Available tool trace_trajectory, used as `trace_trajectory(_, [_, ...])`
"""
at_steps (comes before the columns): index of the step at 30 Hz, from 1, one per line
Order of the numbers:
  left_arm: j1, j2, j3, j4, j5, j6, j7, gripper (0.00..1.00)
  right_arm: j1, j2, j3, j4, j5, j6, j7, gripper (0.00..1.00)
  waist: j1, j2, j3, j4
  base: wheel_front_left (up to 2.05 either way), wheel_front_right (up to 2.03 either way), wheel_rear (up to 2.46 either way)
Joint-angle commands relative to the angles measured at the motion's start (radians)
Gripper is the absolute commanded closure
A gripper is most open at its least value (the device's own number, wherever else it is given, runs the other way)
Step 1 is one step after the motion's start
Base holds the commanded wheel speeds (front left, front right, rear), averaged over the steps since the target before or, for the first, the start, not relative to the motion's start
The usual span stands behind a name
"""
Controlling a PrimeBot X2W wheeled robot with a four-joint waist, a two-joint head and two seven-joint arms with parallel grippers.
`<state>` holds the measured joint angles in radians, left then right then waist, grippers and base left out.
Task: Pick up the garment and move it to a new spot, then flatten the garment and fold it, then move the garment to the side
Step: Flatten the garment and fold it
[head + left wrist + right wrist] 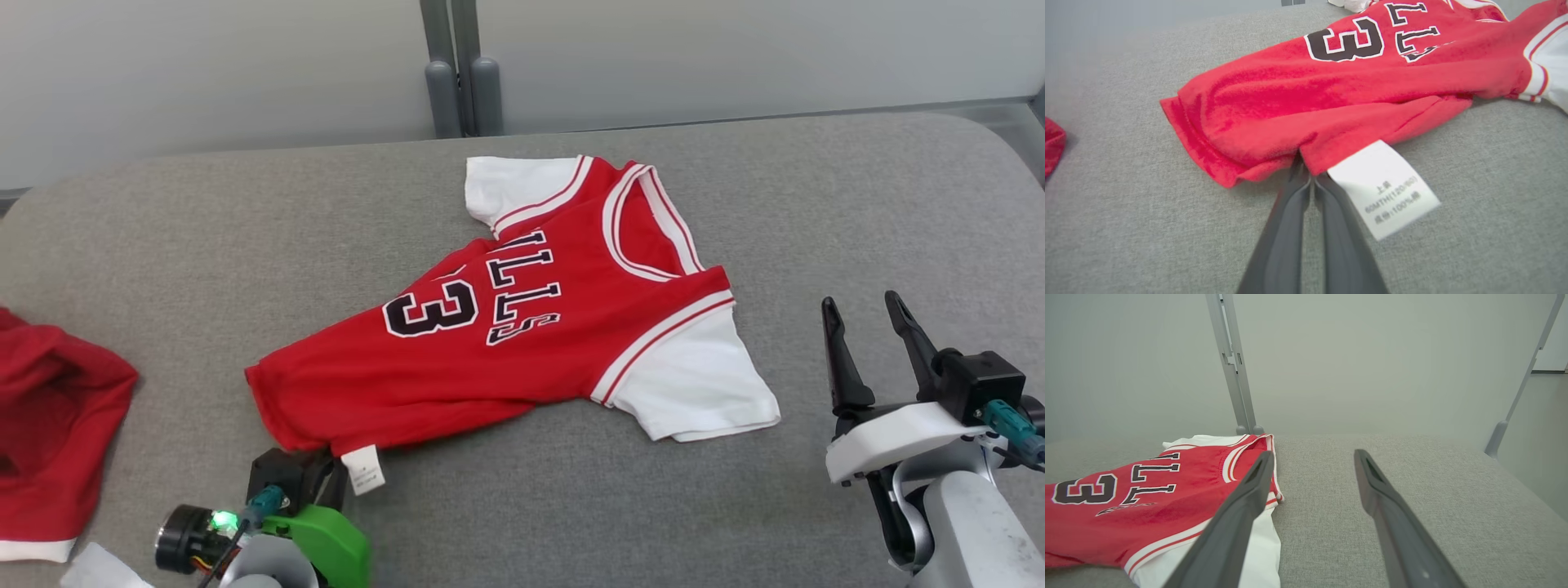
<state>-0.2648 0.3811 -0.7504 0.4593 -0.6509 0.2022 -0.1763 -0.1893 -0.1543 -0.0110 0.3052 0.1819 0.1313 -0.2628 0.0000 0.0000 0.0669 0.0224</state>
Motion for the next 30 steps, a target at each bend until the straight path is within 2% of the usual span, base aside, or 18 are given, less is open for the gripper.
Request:
trace_trajectory(1, [-0.021,0.046,-0.017,-0.031,0.035,0.010,0.033,1.00,0.012,0.001,-0.003,-0.002,0.001,-0.001,-0.003,0.00,0.0000,0.0000,-0.011,0.031,0.00,0.00,0.00])
trace_trajectory(8, [-0.005,0.253,-0.138,-0.209,0.150,0.008,0.313,1.00,0.017,0.000,-0.002,0.005,0.000,-0.001,-0.003,0.00,0.0000,0.0000,-0.012,0.064,0.00,0.00,0.00])
trace_trajectory(10, [-0.001,0.281,-0.165,-0.234,0.167,0.008,0.377,1.00,0.017,-0.001,0.001,0.010,0.001,-0.001,-0.003,0.00,0.0000,0.0000,-0.012,0.067,0.00,0.00,0.00])
trace_trajectory(13, [0.001,0.293,-0.184,-0.247,0.188,0.016,0.412,1.00,0.013,-0.002,0.005,0.013,0.005,-0.001,-0.003,0.00,0.0000,0.0000,-0.008,0.066,0.00,0.00,0.00])
trace_trajectory(14, [0.005,0.291,-0.189,-0.241,0.195,0.023,0.418,0.61,0.012,-0.002,0.005,0.014,0.006,-0.001,-0.003,0.00,0.0000,0.0000,-0.007,0.066,0.00,0.00,0.00])
trace_trajectory(15, [0.013,0.286,-0.189,-0.237,0.186,0.026,0.419,0.01,0.011,-0.003,0.006,0.015,0.006,-0.001,-0.003,0.00,0.0000,0.0000,-0.005,0.065,0.00,0.00,0.00])
trace_trajectory(19, [0.037,0.263,-0.146,-0.255,0.132,0.056,0.367,0.00,0.014,-0.010,0.001,0.017,0.008,-0.001,-0.003,0.00,0.0000,0.0000,-0.003,0.065,0.00,0.00,0.00])
trace_trajectory(26, [0.121,0.288,-0.043,-0.340,0.062,0.177,0.295,0.00,0.042,-0.008,-0.024,0.011,0.001,-0.001,-0.003,0.00,0.0000,0.0000,-0.025,0.086,0.00,0.00,0.00])
trace_trajectory(30, [0.177,0.283,0.019,-0.395,0.008,0.226,0.246,0.00,0.053,0.002,-0.020,0.010,-0.001,-0.001,-0.003,0.00,0.0000,0.0000,-0.041,0.094,0.00,0.00,0.00])
